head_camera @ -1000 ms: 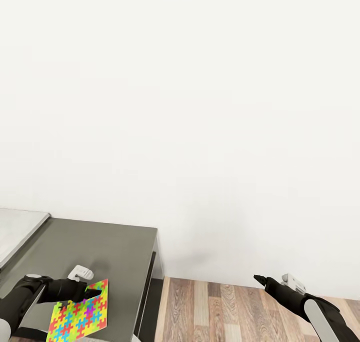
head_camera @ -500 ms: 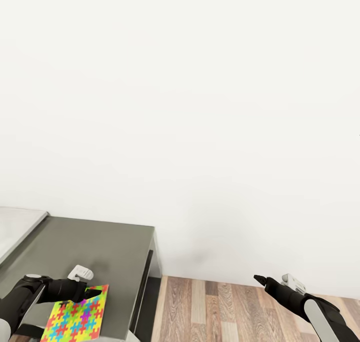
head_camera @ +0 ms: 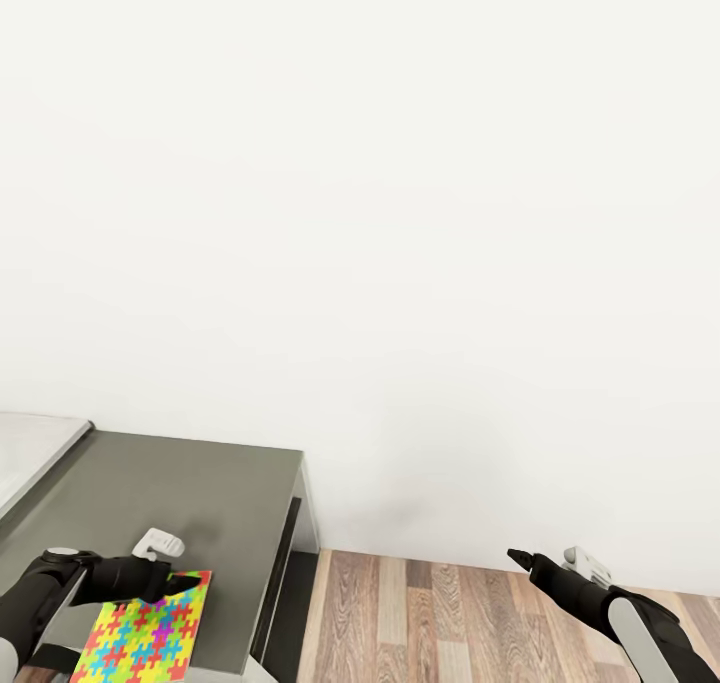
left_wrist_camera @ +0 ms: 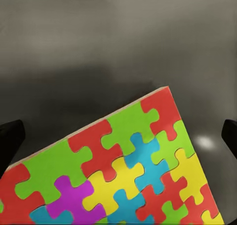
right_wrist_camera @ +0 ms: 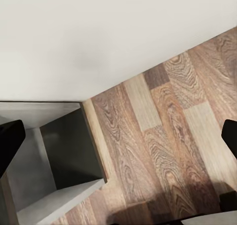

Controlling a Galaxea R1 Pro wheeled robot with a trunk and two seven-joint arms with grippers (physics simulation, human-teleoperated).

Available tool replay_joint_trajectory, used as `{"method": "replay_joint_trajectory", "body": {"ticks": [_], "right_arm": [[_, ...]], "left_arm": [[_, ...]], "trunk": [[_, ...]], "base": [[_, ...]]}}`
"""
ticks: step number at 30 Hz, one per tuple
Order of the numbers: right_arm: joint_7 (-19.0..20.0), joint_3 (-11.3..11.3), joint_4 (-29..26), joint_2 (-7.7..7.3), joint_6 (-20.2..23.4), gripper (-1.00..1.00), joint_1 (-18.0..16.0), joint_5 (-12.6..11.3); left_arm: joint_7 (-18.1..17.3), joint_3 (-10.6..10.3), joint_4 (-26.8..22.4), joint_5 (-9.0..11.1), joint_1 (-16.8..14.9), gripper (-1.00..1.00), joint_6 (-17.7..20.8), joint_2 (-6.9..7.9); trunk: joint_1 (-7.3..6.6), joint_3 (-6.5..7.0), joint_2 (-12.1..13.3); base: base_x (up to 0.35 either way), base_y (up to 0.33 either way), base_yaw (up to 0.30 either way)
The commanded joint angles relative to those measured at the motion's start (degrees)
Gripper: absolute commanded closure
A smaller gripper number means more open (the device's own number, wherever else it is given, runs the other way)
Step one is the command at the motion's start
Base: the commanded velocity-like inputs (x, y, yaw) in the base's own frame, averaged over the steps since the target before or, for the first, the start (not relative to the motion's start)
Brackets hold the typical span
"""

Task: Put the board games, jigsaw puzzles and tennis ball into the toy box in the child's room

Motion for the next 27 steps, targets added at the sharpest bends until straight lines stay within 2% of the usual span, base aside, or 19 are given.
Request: {"method": "replay_joint_trajectory", "body": {"ticks": [1, 5, 13, 15, 19, 23, 27], "right_arm": [[0.2, -0.1, 0.0, 0.01, 0.3, -1.00, 0.0, 0.1], [0.2, -0.1, 0.0, 0.01, 0.3, -1.00, 0.0, 0.1], [0.2, -0.1, 0.0, 0.01, 0.3, -1.00, 0.0, 0.1], [0.2, -0.1, 0.0, 0.01, 0.3, -1.00, 0.0, 0.1], [0.2, -0.1, 0.0, 0.01, 0.3, -1.00, 0.0, 0.1], [0.2, -0.1, 0.0, 0.01, 0.3, -1.00, 0.0, 0.1], [0.2, -0.1, 0.0, 0.04, 0.3, -1.00, 0.0, 0.0]], "left_arm": [[-0.4, 0.5, -0.1, -0.4, 0.0, -1.00, 0.6, 0.09], [-0.4, 0.6, -0.1, -0.3, -0.1, -1.00, 0.6, 0.36], [-0.6, 1.0, -0.1, -0.2, -0.1, -1.00, 0.6, 2.99], [-0.5, 1.9, -0.1, -0.2, -0.1, -1.00, 0.7, 3.51], [-0.5, 5.2, -0.1, -0.4, -0.1, -1.00, 0.8, 4.40], [-0.5, 6.4, -0.1, -0.4, -0.1, -1.00, 0.9, 5.01], [-1.4, 6.9, -0.1, -0.3, -0.1, -1.00, 0.9, 6.33]], "trunk": [[0.03, -0.11, -0.1], [0.03, -0.11, -0.1], [0.03, -0.11, -0.1], [0.03, -0.11, -0.1], [0.03, -0.11, -0.1], [0.03, -0.11, -0.1], [0.03, -0.11, -0.1]], "base": [[0.000, 0.000, 0.000], [0.000, 0.000, 0.000], [0.000, 0.000, 0.000], [0.000, 0.000, 0.000], [0.000, 0.000, 0.000], [0.000, 0.000, 0.000], [0.000, 0.000, 0.000]]}}
